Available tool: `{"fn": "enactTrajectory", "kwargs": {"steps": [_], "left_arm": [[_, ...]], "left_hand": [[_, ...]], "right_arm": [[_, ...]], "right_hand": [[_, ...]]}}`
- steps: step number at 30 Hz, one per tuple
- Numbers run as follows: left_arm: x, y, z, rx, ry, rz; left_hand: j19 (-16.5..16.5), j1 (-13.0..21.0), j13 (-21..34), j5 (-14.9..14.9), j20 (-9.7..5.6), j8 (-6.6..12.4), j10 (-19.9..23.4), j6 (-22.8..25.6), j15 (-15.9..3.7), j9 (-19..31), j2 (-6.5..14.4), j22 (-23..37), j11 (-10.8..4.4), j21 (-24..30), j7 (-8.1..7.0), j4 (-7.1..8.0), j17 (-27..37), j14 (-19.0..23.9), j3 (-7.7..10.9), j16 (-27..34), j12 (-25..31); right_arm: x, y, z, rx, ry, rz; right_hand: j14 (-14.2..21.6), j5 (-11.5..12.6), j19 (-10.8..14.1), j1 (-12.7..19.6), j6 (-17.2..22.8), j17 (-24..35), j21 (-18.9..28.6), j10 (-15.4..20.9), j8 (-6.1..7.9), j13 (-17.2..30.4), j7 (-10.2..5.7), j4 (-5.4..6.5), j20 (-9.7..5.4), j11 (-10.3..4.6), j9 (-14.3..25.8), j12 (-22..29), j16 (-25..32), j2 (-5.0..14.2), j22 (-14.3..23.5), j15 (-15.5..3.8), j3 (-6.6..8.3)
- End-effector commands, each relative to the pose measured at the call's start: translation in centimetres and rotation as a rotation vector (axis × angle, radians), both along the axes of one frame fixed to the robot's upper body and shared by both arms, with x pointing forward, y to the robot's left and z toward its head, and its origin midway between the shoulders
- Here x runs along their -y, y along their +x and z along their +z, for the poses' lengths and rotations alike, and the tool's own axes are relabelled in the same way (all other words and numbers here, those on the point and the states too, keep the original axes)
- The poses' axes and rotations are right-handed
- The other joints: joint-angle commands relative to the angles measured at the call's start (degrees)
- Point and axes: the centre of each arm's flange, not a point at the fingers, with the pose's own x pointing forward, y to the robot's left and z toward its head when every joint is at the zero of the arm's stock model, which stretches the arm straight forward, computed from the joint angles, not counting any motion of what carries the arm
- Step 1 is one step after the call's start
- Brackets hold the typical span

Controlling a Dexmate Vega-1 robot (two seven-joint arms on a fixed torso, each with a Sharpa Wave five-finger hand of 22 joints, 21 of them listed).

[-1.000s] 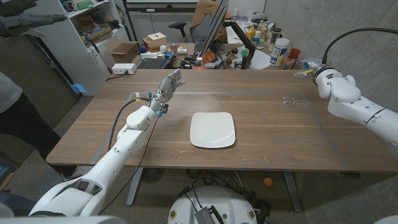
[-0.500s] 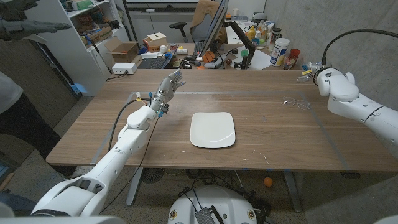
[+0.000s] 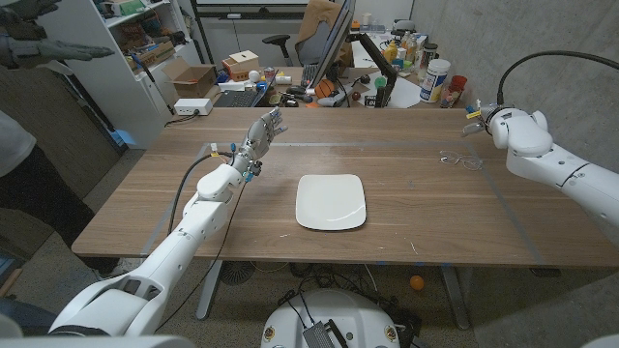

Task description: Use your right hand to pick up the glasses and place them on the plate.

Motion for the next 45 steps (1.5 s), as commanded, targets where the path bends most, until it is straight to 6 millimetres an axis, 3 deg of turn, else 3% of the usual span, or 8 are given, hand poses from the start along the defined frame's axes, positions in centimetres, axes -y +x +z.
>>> {"fn": "enactTrajectory", "kwargs": {"steps": [1,13,18,22,32,45], "left_arm": [[-0.2,0.0,-0.2,-0.008,-0.002,0.004],[-0.2,0.1,-0.2,-0.019,-0.003,0.002],[-0.3,0.1,-0.2,-0.018,-0.001,0.003],[-0.4,0.2,-0.2,-0.019,-0.002,0.006],[-0.6,0.4,-0.3,-0.029,-0.004,0.004],[-0.8,1.0,-0.5,-0.046,-0.002,0.008]], "left_hand": [[-5.9,-0.5,0.1,0.3,0.23,0.19,-5.1,-3.3,0.10,0.2,5.9,0.3,0.15,-0.2,0.09,-0.08,0.2,-4.4,0.30,0.0,0.4],[-5.8,-0.5,0.1,0.3,0.24,0.20,-5.1,-3.2,0.10,0.2,5.9,0.3,0.10,-0.3,0.08,-0.07,0.2,-4.3,0.31,0.0,0.4],[-5.8,-0.5,0.1,0.3,0.26,0.20,-5.1,-3.2,0.17,0.2,5.9,0.3,0.09,-0.5,0.13,-0.06,0.2,-4.4,0.32,-0.1,0.3],[-5.7,-0.5,0.1,0.3,0.26,0.21,-5.1,-3.2,0.14,0.2,5.9,0.3,0.12,-0.5,0.08,-0.04,0.2,-4.3,0.33,-0.1,0.4],[-5.6,-0.5,0.1,0.3,0.35,0.19,-5.1,-3.2,0.19,0.2,6.0,0.3,0.09,-0.7,0.10,-0.04,0.2,-4.3,0.37,-0.1,0.3],[-5.6,-0.5,0.1,0.3,0.37,0.16,-5.1,-3.3,0.19,0.2,6.0,0.3,0.03,-1.0,0.11,-0.06,0.2,-4.4,0.44,-0.1,0.3]], "right_arm": [[-0.1,0.6,-1.0,-0.071,-0.010,-0.012],[-0.2,1.2,-2.0,-0.106,-0.007,-0.024],[-0.5,1.6,-2.4,-0.127,-0.014,-0.043],[-0.5,1.8,-2.7,-0.141,-0.003,-0.035],[-0.7,2.5,-3.2,-0.158,0.010,-0.023],[-0.7,3.1,-3.7,-0.168,0.025,-0.012]], "right_hand": [[0.8,0.4,0.7,0.2,-0.1,0.1,0.3,-0.2,0.35,0.3,0.25,-0.09,0.00,-0.13,0.3,0.6,0.6,-0.91,0.0,-0.08,-0.53],[2.7,1.2,3.4,0.2,-0.3,0.2,0.8,0.6,0.55,0.4,0.70,0.20,0.64,0.06,0.4,1.2,1.2,-2.33,0.0,-0.37,-1.67],[3.4,1.6,4.7,0.2,-1.1,0.2,1.0,0.6,0.39,0.4,0.95,0.42,2.44,0.02,0.4,1.2,1.3,-2.80,0.0,-0.49,-2.24],[3.4,1.7,5.1,0.3,-1.4,0.2,1.0,0.5,0.31,0.4,0.91,0.46,2.85,-0.12,0.4,1.2,1.2,-2.99,0.0,-0.51,-2.45],[4.3,2.2,7.8,0.5,-1.6,0.2,1.5,0.8,0.48,0.5,0.98,0.63,3.09,-0.03,0.4,1.3,1.4,-3.41,0.0,-0.42,-3.07],[4.4,2.5,8.6,0.7,-1.4,0.3,1.5,0.9,0.66,0.5,1.14,0.72,3.20,0.04,0.4,1.4,1.4,-3.42,0.0,-0.46,-3.29]]}}
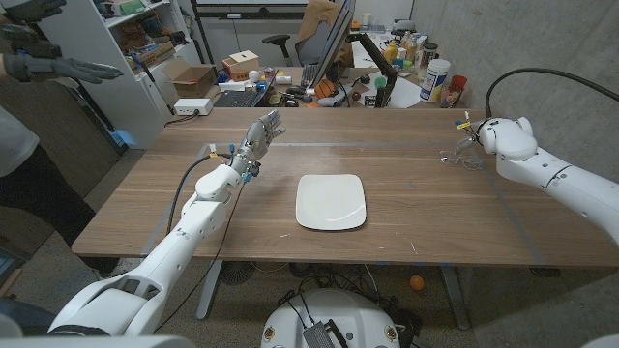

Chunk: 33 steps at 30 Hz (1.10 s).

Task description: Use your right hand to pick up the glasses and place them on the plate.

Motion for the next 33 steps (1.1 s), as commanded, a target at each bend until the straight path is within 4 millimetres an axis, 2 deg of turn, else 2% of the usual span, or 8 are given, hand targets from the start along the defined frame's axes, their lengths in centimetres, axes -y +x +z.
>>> {"fn": "enactTrajectory", "kwargs": {"steps": [1,21,33], "left_arm": [[-0.3,0.6,-0.1,-0.017,0.000,0.009],[-0.2,1.1,0.4,-0.013,0.008,0.000],[-0.1,1.0,0.4,-0.012,0.008,-0.002]], "left_hand": [[-5.6,-0.5,0.1,0.3,0.38,0.16,-5.1,-3.3,0.18,0.2,6.0,0.3,0.02,0.0,0.11,-0.06,0.2,-4.4,0.45,-0.1,0.3],[-5.4,-0.5,0.1,0.3,0.42,0.17,-5.0,-3.3,0.24,0.2,6.0,0.3,0.01,-0.4,0.09,-0.05,0.2,-4.3,0.49,-0.2,0.4],[-5.4,-0.5,0.1,0.3,0.43,0.16,-5.0,-3.3,0.28,0.2,6.0,0.3,0.04,-0.6,0.08,-0.04,0.2,-4.4,0.50,-0.2,0.4]], "right_arm": [[-0.3,0.7,-0.6,-0.013,0.010,0.016],[-0.2,1.4,-2.2,-0.050,0.015,-0.017],[-0.1,1.7,-2.9,-0.078,0.028,-0.039]], "right_hand": [[0.5,0.4,0.8,0.4,0.4,0.3,0.2,0.7,0.38,0.2,0.11,-0.01,0.04,-0.15,0.1,0.5,0.5,-0.50,0.0,0.12,-0.22],[2.5,1.1,4.1,1.5,0.6,0.3,0.5,1.5,0.56,0.3,0.00,-0.18,0.38,-0.50,0.1,0.7,0.9,-1.36,-0.1,-0.02,-1.11],[3.5,1.5,6.1,2.0,0.9,0.3,0.6,1.6,0.72,0.3,-0.15,-0.12,0.68,-0.50,0.2,0.7,1.0,-1.97,-0.1,0.63,-1.89]]}}
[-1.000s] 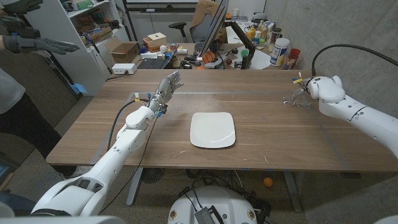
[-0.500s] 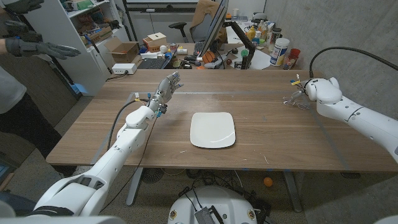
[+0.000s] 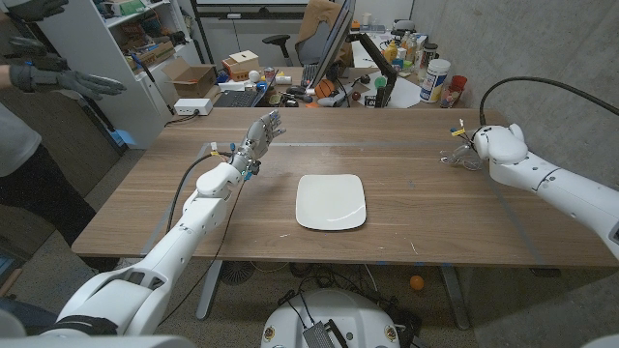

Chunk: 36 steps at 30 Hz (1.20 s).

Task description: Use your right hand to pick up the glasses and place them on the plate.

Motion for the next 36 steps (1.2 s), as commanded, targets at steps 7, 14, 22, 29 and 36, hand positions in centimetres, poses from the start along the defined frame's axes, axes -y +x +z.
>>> {"fn": "enactTrajectory", "kwargs": {"steps": [7,14,22,29,36], "left_arm": [[-0.1,-0.1,0.0,0.002,-0.001,0.002],[-0.2,0.0,0.1,0.002,-0.001,-0.001],[-0.3,0.2,0.1,0.001,-0.005,0.002],[-0.4,0.4,0.2,0.001,-0.008,0.002],[-0.5,0.5,0.1,-0.002,-0.008,0.004]], "left_hand": [[-5.3,-0.5,0.1,0.3,0.43,0.18,-5.0,-3.3,0.31,0.2,6.0,0.4,0.09,-0.3,0.09,-0.03,0.2,-4.3,0.50,-0.2,0.4],[-5.2,-0.5,0.1,0.3,0.45,0.18,-4.9,-3.2,0.30,0.2,6.0,0.4,0.05,-0.4,0.09,-0.03,0.2,-4.3,0.51,-0.2,0.4],[-5.2,-0.5,0.1,0.3,0.56,0.19,-5.0,-3.2,0.29,0.2,6.0,0.4,0.03,-0.5,0.09,-0.03,0.2,-4.3,0.53,-0.2,0.3],[-5.1,-0.5,0.1,0.3,0.57,0.18,-5.0,-3.2,0.36,0.2,6.0,0.4,0.04,-0.6,0.11,-0.02,0.2,-4.3,0.54,-0.2,0.3],[-5.1,-0.5,0.1,0.3,0.56,0.19,-5.0,-3.2,0.34,0.2,6.0,0.4,0.08,-0.7,0.16,-0.02,0.2,-4.2,0.54,-0.2,0.3]], "right_arm": [[0.1,0.5,-1.1,-0.036,0.018,-0.021],[-0.1,0.7,-1.1,-0.035,0.026,-0.004],[-0.4,0.9,-0.8,-0.029,0.023,0.003],[-0.7,1.3,-0.5,-0.033,0.010,-0.002],[-1.0,1.8,-0.4,-0.033,-0.017,-0.017]], "right_hand": [[1.4,0.7,2.4,0.8,2.0,0.3,0.6,1.0,1.08,0.4,-0.63,0.07,0.33,0.04,0.2,0.5,0.6,-0.60,0.1,0.55,-0.87],[2.3,1.3,3.0,1.4,5.5,0.4,-0.1,2.7,2.21,0.4,-2.53,0.51,0.60,-0.01,0.3,1.1,0.6,0.35,0.1,0.24,-1.28],[5.1,2.3,4.5,3.5,13.2,0.5,-1.0,7.2,4.42,0.4,-4.60,0.97,0.18,-0.16,0.5,2.0,1.1,3.64,0.1,-1.03,-1.14],[9.1,2.8,7.0,7.9,19.5,0.5,-1.0,11.6,6.23,0.5,-5.20,-0.06,-1.17,-0.16,0.7,2.7,1.9,6.49,0.1,-2.93,-0.16],[19.0,2.7,14.7,15.9,24.1,1.9,0.7,17.6,7.32,1.4,-5.22,-1.06,-7.18,-0.84,1.0,4.0,5.7,9.95,0.5,-7.24,0.65]]}}
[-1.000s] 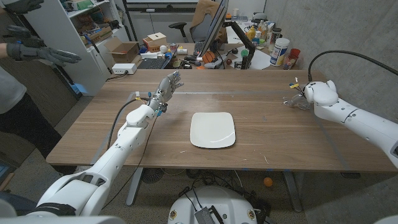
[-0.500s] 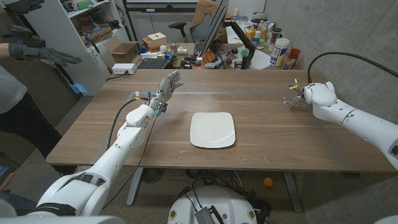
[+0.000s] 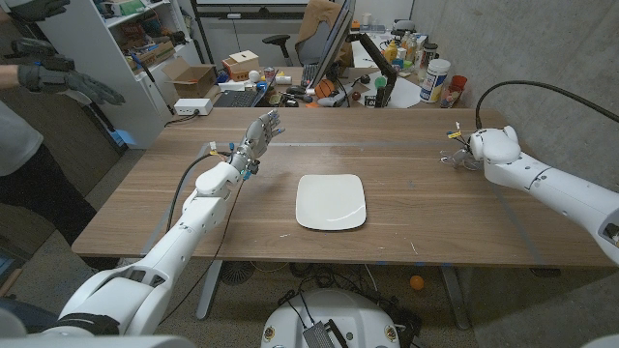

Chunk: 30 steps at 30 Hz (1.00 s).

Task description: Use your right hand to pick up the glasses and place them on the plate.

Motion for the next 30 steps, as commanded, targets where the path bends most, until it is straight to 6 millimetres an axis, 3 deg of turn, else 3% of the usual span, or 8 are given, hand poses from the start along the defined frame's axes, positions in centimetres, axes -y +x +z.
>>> {"fn": "enactTrajectory", "kwargs": {"steps": [1,3,5,7,8,13,19,30], "left_arm": [[-0.2,0.2,0.0,-0.003,-0.003,0.002],[-0.2,0.2,0.0,-0.004,-0.003,0.003],[-0.2,0.3,0.0,-0.006,-0.004,0.004],[-0.2,0.3,-0.1,-0.006,-0.005,0.004],[-0.3,0.3,-0.1,-0.007,-0.004,0.005],[-0.3,0.4,-0.1,-0.008,-0.004,0.005],[-0.4,0.4,-0.1,-0.009,-0.005,0.005],[-0.5,0.4,-0.1,-0.007,-0.010,0.005]], "left_hand": [[-5.0,-0.5,0.1,0.3,0.56,0.19,-5.0,-3.2,0.26,0.2,6.0,0.1,0.07,-0.1,0.13,-0.02,0.2,-4.1,0.53,-0.2,0.3],[-5.0,-0.5,0.1,0.3,0.57,0.18,-5.0,-3.2,0.21,0.2,6.0,0.1,0.04,-0.1,0.10,-0.01,0.2,-4.1,0.53,-0.2,0.3],[-5.0,-0.5,0.1,0.3,0.54,0.19,-5.0,-3.2,0.24,0.2,6.0,0.1,0.00,-0.2,0.08,-0.01,0.2,-4.2,0.53,-0.2,0.3],[-5.0,-0.5,0.1,0.3,0.53,0.19,-5.0,-3.2,0.24,0.2,5.9,0.1,0.03,-0.2,0.07,-0.01,0.2,-4.1,0.53,-0.2,0.3],[-5.0,-0.6,0.1,0.3,0.53,0.18,-5.0,-3.2,0.22,0.2,5.9,0.1,0.06,-0.2,0.07,-0.01,0.2,-4.2,0.53,-0.2,0.3],[-4.9,-0.6,0.1,0.3,0.52,0.19,-5.0,-3.2,0.17,0.2,5.9,0.1,0.05,-0.3,0.09,0.00,0.2,-4.2,0.52,-0.2,0.3],[-4.9,-0.6,0.1,0.3,0.51,0.18,-5.0,-3.2,0.18,0.2,5.9,0.1,0.05,-0.4,0.08,0.01,0.2,-4.2,0.51,-0.2,0.3],[-4.8,-0.6,0.1,0.3,0.53,0.17,-5.0,-3.2,0.23,0.2,5.9,0.1,0.05,-0.6,0.07,0.02,0.2,-4.2,0.50,-0.3,0.3]], "right_arm": [[-0.6,0.7,0.4,0.002,-0.035,-0.014],[-0.7,0.8,0.4,0.006,-0.043,-0.016],[-0.8,0.9,0.4,0.018,-0.050,-0.015],[-0.8,0.9,0.5,0.029,-0.053,-0.006],[-0.9,0.9,0.5,0.034,-0.055,-0.004],[-1.0,0.9,0.7,0.054,-0.051,0.008],[-1.1,0.9,1.0,0.089,-0.051,0.020],[-1.4,0.6,1.7,0.126,-0.049,0.037]], "right_hand": [[6.3,-0.4,5.5,5.2,2.0,1.6,1.4,3.5,0.44,1.0,0.15,-0.48,-3.87,-0.38,0.3,1.0,3.1,1.93,0.5,-5.05,0.13],[10.5,-0.9,8.2,7.7,2.9,3.2,2.4,5.9,0.58,1.6,0.16,-0.41,-6.27,-0.85,0.4,2.1,5.8,2.77,0.8,-6.39,-0.35],[16.6,-1.9,11.9,11.1,6.5,6.6,4.1,9.8,1.68,2.8,0.23,-0.31,-10.34,-0.76,0.6,4.2,10.2,4.05,1.4,-8.20,-1.29],[22.7,-2.9,14.2,13.8,8.7,11.8,6.3,12.7,2.30,4.0,0.32,-0.23,-12.74,-1.07,0.7,6.1,15.9,4.70,2.8,-9.04,-2.77],[25.7,-3.7,15.2,17.4,10.5,17.5,9.3,15.9,2.53,5.5,0.37,-0.36,-14.47,-0.96,1.0,8.5,20.7,5.46,5.2,-9.83,-3.89],[33.3,-5.2,17.9,24.6,16.0,31.4,20.5,22.9,2.81,9.9,1.20,-0.04,-17.87,-0.97,2.0,14.7,30.8,6.97,15.1,-10.23,-5.54],[37.0,-6.3,18.9,29.0,24.1,38.8,26.7,29.3,5.24,14.4,2.63,0.45,-19.45,-0.62,3.5,20.2,33.2,8.51,18.3,-10.41,-4.47],[38.0,-6.8,18.9,29.1,25.6,40.4,28.9,29.8,6.16,17.5,2.84,1.42,-19.53,-0.69,5.0,22.7,31.5,8.47,18.5,-10.28,-4.31]]}}
